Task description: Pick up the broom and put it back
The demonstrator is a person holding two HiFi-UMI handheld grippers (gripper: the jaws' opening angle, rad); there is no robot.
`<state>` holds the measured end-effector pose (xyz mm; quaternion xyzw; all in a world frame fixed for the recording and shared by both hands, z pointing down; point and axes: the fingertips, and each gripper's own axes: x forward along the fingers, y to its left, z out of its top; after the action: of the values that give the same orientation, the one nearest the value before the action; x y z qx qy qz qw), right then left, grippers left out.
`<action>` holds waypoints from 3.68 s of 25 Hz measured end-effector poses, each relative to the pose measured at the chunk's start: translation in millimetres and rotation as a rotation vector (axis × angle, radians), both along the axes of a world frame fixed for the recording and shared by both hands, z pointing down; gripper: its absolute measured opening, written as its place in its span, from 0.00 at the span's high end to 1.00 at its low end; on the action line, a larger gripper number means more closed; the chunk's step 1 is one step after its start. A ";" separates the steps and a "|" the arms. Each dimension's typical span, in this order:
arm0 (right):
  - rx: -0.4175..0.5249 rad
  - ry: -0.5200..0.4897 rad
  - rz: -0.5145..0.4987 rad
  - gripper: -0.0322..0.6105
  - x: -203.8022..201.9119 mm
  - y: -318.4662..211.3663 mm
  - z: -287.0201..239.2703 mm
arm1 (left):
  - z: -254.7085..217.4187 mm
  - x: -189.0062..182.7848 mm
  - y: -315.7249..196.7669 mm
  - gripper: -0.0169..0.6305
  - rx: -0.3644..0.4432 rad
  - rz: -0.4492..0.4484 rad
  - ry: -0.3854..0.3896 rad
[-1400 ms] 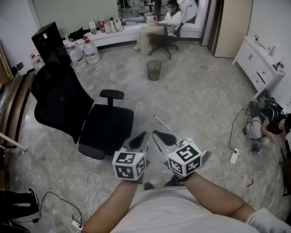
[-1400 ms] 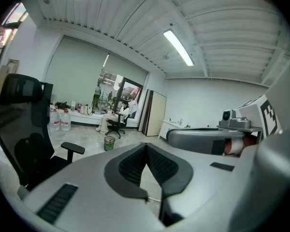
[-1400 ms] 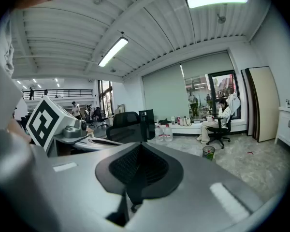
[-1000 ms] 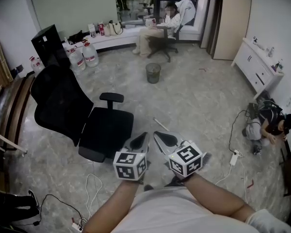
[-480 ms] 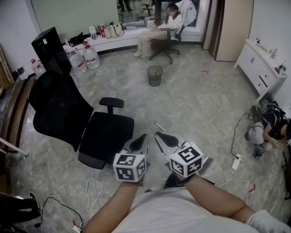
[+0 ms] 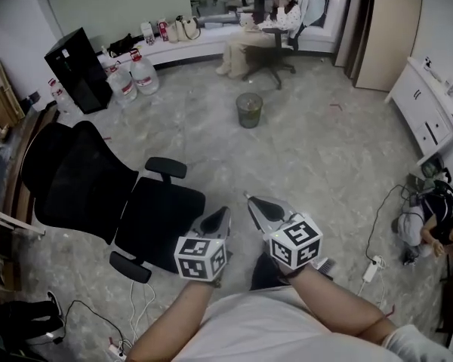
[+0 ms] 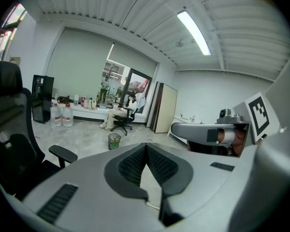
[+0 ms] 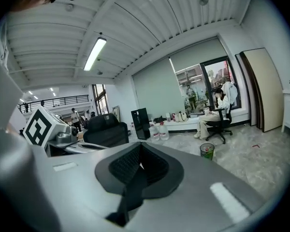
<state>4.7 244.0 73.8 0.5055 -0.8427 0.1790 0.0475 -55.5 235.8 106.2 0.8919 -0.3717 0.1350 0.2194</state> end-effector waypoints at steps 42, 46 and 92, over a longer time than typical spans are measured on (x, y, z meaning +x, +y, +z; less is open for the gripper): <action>-0.772 0.220 -0.169 0.72 146.2 -377.6 780.8 | 567.2 113.2 -337.9 0.96 -0.455 -0.120 -0.134; -0.816 0.260 -0.187 0.71 135.4 -377.5 893.4 | 665.9 116.7 -353.5 0.96 -0.500 -0.128 -0.145; -0.343 0.457 -0.298 0.82 49.3 -293.5 418.1 | 314.2 0.3 -337.7 0.96 -0.303 -0.081 -0.118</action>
<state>54.0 -49.5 491.9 0.3884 -0.8326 0.1914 0.3455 -55.3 -102.0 420.4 0.8233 -0.3951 0.2328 0.3346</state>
